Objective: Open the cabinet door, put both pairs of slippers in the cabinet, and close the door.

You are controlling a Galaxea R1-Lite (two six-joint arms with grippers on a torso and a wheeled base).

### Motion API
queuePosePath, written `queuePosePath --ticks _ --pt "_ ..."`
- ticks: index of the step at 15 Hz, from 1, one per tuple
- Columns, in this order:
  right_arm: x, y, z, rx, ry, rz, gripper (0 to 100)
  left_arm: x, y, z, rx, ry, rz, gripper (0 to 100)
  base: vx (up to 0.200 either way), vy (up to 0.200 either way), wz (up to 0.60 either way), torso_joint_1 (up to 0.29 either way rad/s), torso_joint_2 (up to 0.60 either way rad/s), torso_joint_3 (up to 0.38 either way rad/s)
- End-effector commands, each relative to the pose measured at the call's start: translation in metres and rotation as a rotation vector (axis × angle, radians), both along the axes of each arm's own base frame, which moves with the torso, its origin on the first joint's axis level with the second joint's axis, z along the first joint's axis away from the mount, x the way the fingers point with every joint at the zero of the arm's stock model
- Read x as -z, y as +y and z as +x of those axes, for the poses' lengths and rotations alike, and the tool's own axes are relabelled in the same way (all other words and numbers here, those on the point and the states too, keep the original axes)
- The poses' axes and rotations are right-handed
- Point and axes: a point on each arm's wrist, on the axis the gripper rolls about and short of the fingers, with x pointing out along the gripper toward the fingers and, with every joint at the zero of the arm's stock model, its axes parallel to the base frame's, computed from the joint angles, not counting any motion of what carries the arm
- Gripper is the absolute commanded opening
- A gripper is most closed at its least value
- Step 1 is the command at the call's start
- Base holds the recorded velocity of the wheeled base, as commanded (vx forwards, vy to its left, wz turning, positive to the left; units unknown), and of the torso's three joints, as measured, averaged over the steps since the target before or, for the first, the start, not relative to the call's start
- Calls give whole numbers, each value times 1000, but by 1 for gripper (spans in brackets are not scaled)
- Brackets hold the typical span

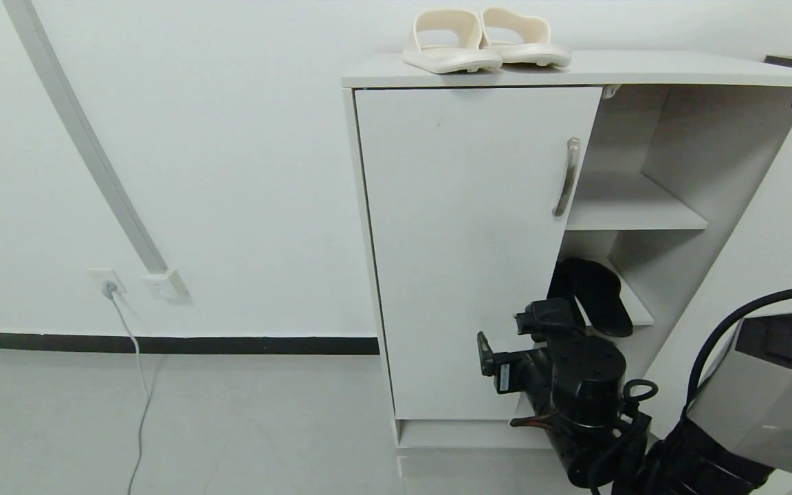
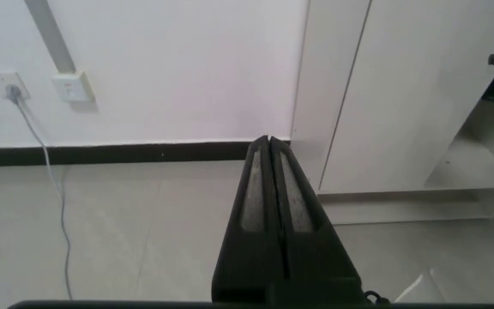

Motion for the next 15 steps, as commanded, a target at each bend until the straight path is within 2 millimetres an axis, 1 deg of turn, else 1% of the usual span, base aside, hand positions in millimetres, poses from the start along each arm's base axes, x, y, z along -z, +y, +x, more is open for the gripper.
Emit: queuePosePath --ticks 1,6,15 --pt "-6 -1 -2 -5 -18 21 100 0 0 0 0 0 0 0 0 0 0 0 0 0" --pt "-3 -3 -3 -41 -15 21 100 0 0 0 0 0 0 0 0 0 0 0 0 0" --pt "-1 -3 -4 -45 -5 12 100 0 0 0 0 0 0 0 0 0 0 0 0 0"
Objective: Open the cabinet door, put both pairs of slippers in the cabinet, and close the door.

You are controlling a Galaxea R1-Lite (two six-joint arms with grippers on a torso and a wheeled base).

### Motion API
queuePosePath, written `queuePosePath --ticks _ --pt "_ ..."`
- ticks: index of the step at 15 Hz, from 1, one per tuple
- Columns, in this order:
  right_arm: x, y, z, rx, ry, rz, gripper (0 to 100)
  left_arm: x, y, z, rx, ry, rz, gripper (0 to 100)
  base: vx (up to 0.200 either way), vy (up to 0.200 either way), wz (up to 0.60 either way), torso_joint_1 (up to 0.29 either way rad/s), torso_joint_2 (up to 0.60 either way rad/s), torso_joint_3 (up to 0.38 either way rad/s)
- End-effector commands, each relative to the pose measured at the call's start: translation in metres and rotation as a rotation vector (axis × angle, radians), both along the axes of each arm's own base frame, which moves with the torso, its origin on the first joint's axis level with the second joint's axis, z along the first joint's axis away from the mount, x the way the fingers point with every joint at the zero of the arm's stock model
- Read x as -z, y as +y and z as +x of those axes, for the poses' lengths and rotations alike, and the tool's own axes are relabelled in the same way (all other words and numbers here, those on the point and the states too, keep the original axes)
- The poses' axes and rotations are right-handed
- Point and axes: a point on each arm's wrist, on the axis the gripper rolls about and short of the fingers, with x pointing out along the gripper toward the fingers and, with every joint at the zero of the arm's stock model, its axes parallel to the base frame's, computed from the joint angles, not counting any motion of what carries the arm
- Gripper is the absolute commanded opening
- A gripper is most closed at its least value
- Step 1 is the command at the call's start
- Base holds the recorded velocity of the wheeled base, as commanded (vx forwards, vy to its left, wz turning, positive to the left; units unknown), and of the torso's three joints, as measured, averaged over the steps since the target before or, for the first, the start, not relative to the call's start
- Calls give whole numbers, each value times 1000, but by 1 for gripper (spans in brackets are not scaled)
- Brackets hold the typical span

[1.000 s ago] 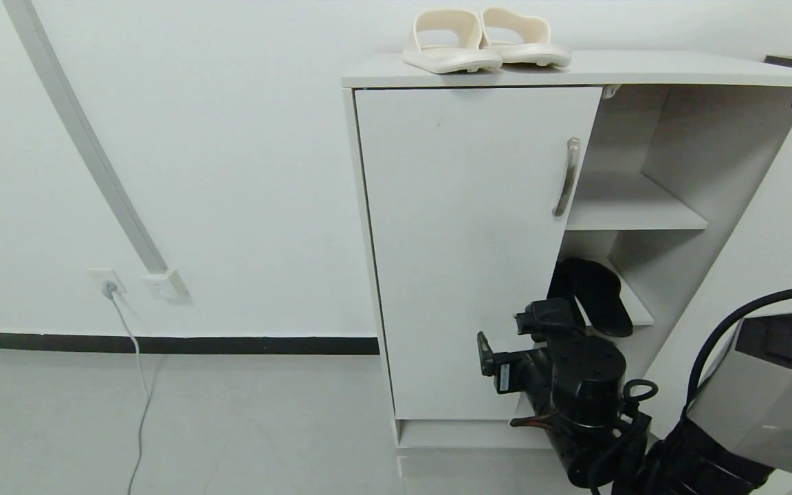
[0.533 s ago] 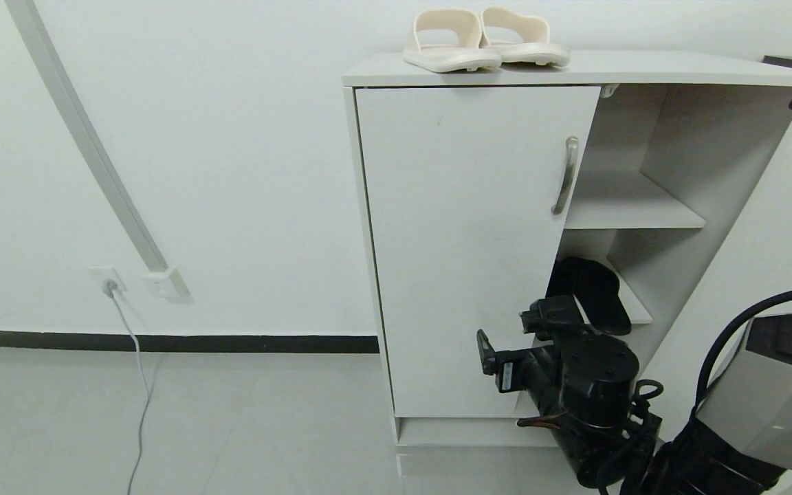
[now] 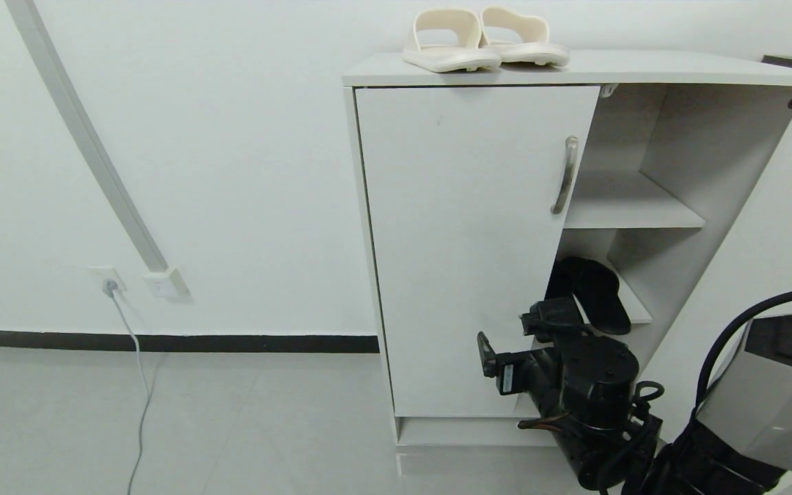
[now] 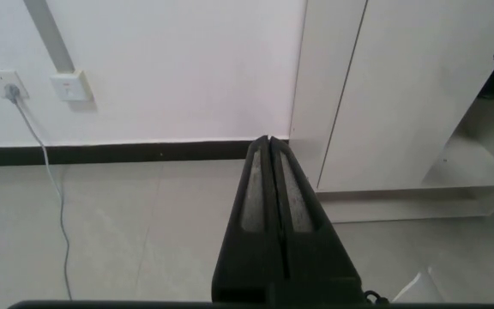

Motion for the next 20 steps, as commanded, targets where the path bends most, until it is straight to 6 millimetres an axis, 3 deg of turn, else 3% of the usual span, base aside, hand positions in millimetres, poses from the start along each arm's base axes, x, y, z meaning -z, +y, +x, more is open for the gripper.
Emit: queuePosePath --ticks 1,9,20 --pt "1 0 0 0 3 -4 100 0 0 0 0 0 0 0 0 0 0 0 0 0" --pt "3 0 0 0 9 -10 100 0 0 0 0 0 0 0 0 0 0 23 -323 -304" --pt "4 1 0 0 11 -12 100 0 0 0 0 0 0 0 0 0 0 139 -473 -333"
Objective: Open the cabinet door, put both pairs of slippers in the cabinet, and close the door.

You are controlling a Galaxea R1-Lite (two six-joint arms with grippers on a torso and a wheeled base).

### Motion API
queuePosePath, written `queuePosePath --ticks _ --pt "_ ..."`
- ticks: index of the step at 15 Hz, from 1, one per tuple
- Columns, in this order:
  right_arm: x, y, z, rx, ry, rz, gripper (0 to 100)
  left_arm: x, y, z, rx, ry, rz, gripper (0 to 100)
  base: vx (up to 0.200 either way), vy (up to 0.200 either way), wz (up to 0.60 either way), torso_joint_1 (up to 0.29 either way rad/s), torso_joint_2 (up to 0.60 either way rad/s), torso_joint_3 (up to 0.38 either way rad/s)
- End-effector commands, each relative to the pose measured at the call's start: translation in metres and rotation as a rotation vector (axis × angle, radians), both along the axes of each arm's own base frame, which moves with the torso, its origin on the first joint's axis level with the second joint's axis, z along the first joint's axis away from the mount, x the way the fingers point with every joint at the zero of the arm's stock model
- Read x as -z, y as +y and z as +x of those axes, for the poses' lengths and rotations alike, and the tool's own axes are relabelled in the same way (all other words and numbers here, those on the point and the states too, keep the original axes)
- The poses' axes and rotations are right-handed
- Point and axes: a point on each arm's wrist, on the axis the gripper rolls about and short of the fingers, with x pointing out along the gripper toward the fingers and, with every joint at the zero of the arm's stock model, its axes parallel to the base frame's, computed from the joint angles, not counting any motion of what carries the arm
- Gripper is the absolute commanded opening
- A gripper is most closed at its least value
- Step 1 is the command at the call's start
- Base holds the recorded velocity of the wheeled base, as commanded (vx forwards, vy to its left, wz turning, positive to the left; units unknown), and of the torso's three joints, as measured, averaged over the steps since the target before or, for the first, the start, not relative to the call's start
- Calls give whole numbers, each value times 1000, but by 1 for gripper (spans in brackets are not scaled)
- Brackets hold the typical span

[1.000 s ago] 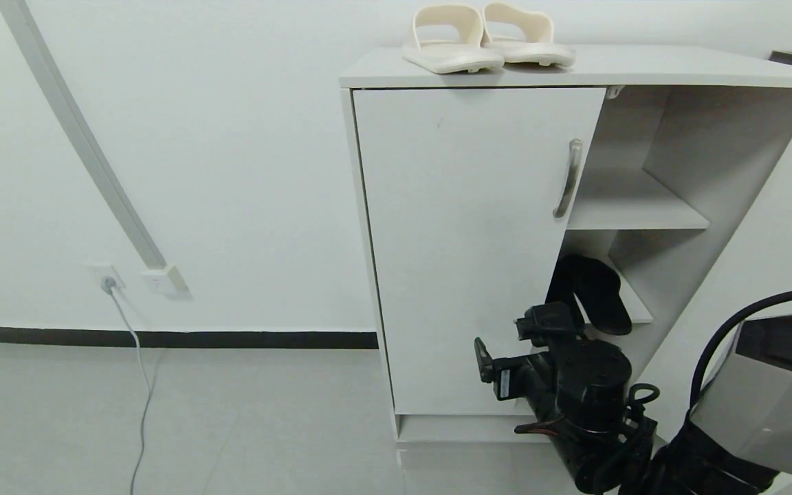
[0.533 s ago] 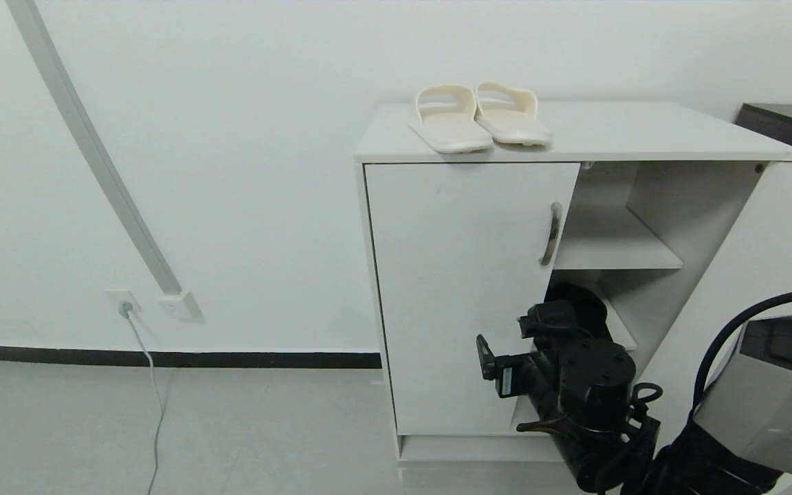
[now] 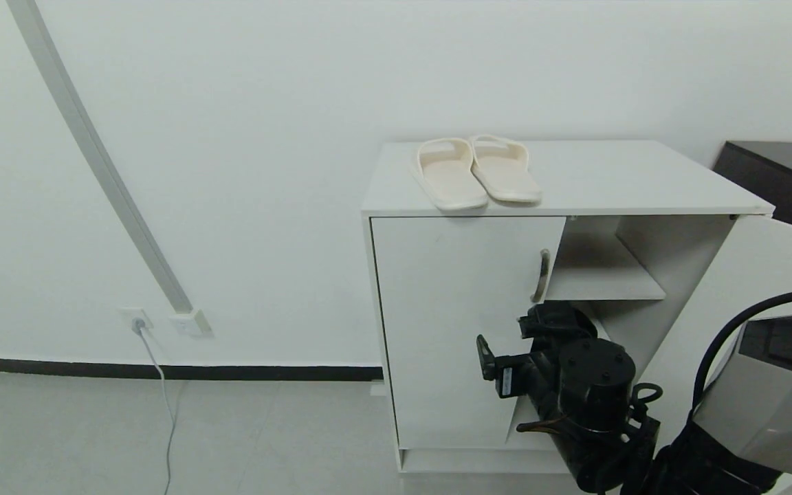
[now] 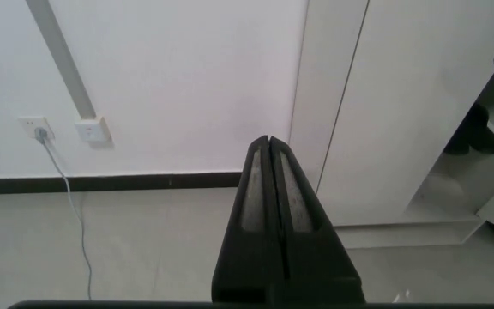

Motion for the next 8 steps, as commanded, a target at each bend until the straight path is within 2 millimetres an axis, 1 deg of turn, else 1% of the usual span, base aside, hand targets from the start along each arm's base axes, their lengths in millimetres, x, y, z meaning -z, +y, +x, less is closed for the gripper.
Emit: queuePosePath --ticks 1,8 --pt "1 1 0 -1 2 -2 100 0 0 0 0 0 -2 0 0 0 0 173 -486 -315" --pt "1 0 -1 -1 2 -2 100 0 0 0 0 0 -2 0 0 0 0 207 -522 -316"
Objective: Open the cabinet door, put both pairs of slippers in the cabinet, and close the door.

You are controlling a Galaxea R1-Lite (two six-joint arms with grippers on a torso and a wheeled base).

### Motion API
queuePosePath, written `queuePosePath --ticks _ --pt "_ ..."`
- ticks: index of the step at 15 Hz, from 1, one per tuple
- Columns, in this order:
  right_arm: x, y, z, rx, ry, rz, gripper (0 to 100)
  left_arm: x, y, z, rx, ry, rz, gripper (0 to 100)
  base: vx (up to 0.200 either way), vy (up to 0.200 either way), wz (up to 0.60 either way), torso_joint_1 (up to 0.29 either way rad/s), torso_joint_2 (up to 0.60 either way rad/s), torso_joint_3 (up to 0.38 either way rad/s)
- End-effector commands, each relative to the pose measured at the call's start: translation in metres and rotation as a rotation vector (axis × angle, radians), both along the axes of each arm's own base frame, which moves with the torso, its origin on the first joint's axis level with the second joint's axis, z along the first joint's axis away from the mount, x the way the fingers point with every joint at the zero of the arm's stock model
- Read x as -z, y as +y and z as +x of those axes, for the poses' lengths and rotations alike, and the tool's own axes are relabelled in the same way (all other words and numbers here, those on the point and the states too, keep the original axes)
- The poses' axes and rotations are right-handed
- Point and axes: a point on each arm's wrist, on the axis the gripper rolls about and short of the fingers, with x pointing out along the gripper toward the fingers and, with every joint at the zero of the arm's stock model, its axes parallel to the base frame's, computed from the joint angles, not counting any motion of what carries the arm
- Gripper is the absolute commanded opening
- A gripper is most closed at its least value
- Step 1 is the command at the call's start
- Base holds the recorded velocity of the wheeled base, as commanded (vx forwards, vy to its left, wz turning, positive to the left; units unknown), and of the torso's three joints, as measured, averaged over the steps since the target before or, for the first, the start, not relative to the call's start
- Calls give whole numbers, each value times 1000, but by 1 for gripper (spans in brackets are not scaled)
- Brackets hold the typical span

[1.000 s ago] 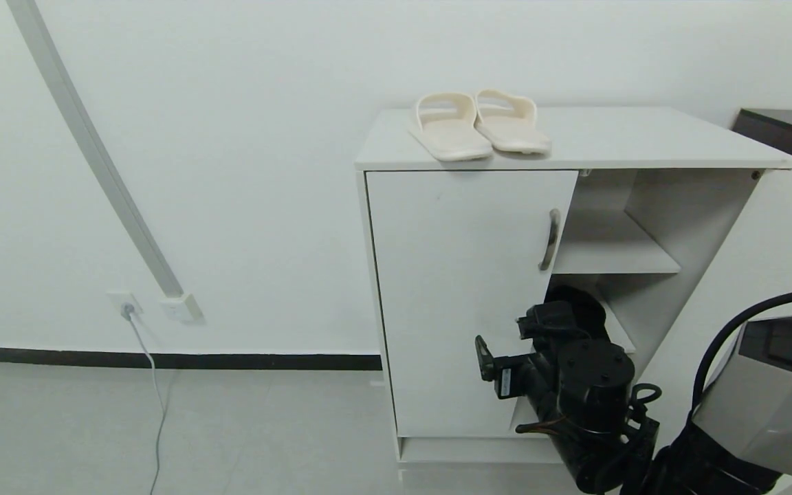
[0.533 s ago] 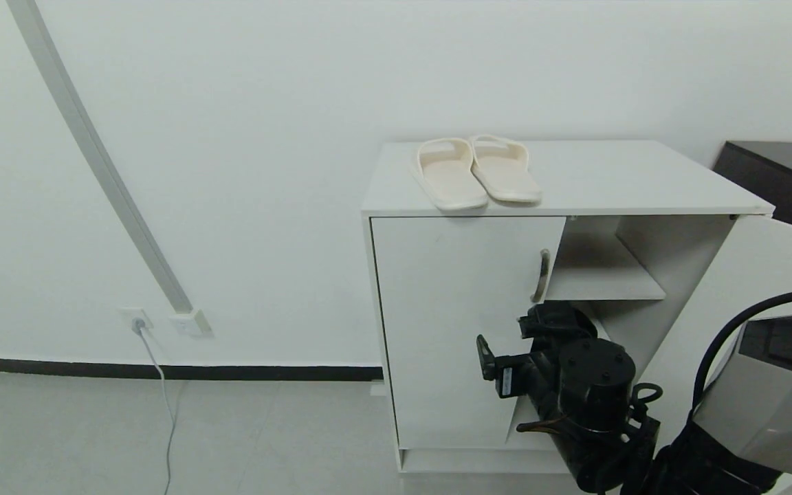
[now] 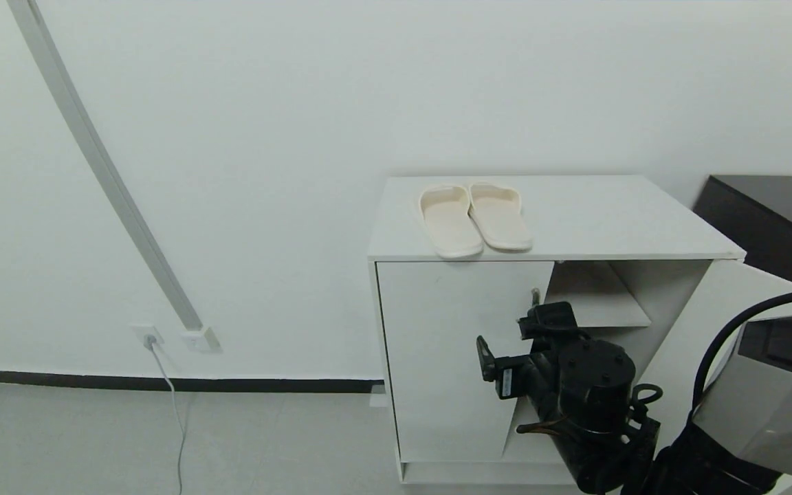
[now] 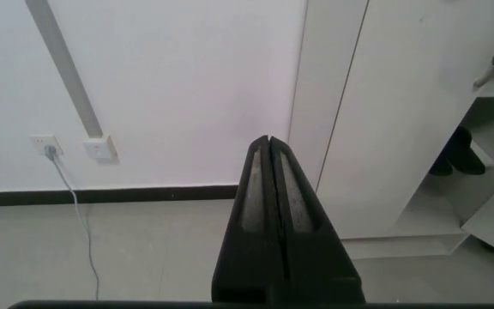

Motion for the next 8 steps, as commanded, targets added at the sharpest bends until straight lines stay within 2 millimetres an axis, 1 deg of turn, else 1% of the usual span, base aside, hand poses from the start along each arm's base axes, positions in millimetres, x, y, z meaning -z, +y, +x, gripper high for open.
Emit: queuePosePath --ticks 1,8 --pt "1 0 0 0 1 -1 100 0 0 0 0 0 0 0 0 0 0 227 -549 -325" --pt "1 0 0 -1 3 -3 100 0 0 0 0 0 1 0 0 0 0 255 -584 -329"
